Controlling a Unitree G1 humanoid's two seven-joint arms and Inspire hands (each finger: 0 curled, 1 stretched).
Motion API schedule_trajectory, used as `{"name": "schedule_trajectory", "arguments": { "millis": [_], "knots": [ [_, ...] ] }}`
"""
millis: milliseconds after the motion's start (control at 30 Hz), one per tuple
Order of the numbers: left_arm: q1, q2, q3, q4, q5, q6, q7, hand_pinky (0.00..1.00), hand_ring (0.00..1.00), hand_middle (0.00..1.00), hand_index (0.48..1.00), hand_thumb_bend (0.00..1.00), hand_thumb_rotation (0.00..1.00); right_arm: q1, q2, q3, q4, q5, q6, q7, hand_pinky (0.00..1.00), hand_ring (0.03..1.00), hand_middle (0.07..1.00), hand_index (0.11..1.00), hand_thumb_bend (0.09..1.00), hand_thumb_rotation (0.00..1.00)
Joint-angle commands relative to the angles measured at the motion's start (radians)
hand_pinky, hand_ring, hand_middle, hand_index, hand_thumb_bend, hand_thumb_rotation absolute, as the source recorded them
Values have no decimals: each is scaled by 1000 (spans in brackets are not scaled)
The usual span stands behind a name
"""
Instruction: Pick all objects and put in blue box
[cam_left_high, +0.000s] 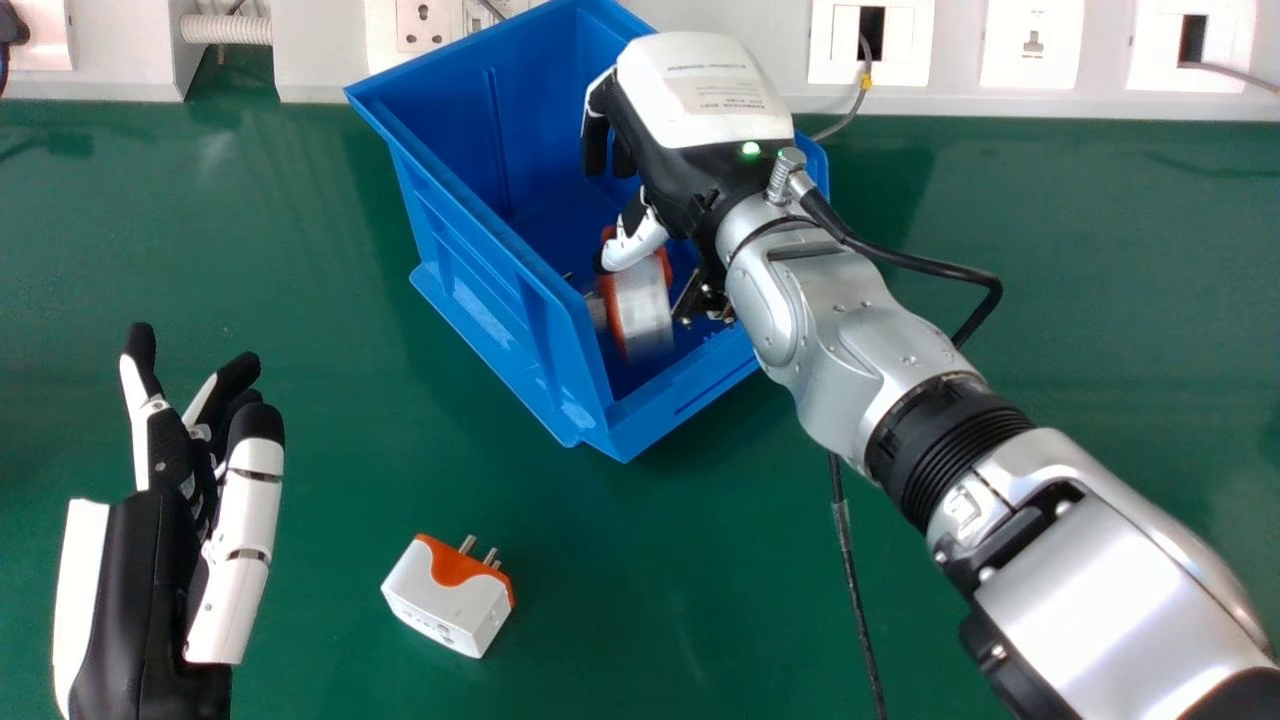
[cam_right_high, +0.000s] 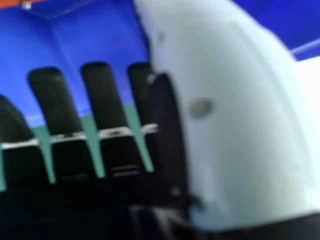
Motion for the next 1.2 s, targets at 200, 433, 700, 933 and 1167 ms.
{"name": "schedule_trajectory", "arguments": {
  "millis": [200,433,700,933,1167],
  "knots": [
    [-16,2,-2,-7,15,-22,7,832,905,914,896,277,852,-30,-21,24,-55,-2,10,3,800,959,998,992,443,417],
    [-40,6,-3,13,24,-41,7,815,896,908,885,326,840,-1,-50,17,-150,1,39,18,799,946,1000,974,341,326],
    [-52,5,-14,23,20,-48,2,838,901,908,884,389,841,123,-149,-26,-515,-13,138,99,768,902,969,960,334,162],
    [-66,15,-17,26,32,-42,2,834,899,908,890,393,858,312,-256,-61,-927,-62,207,192,730,873,951,944,356,211],
    [-58,13,-6,24,29,-45,12,844,908,914,890,377,867,672,-366,-139,-1321,-59,167,234,748,891,953,948,287,429]
  ]
}}
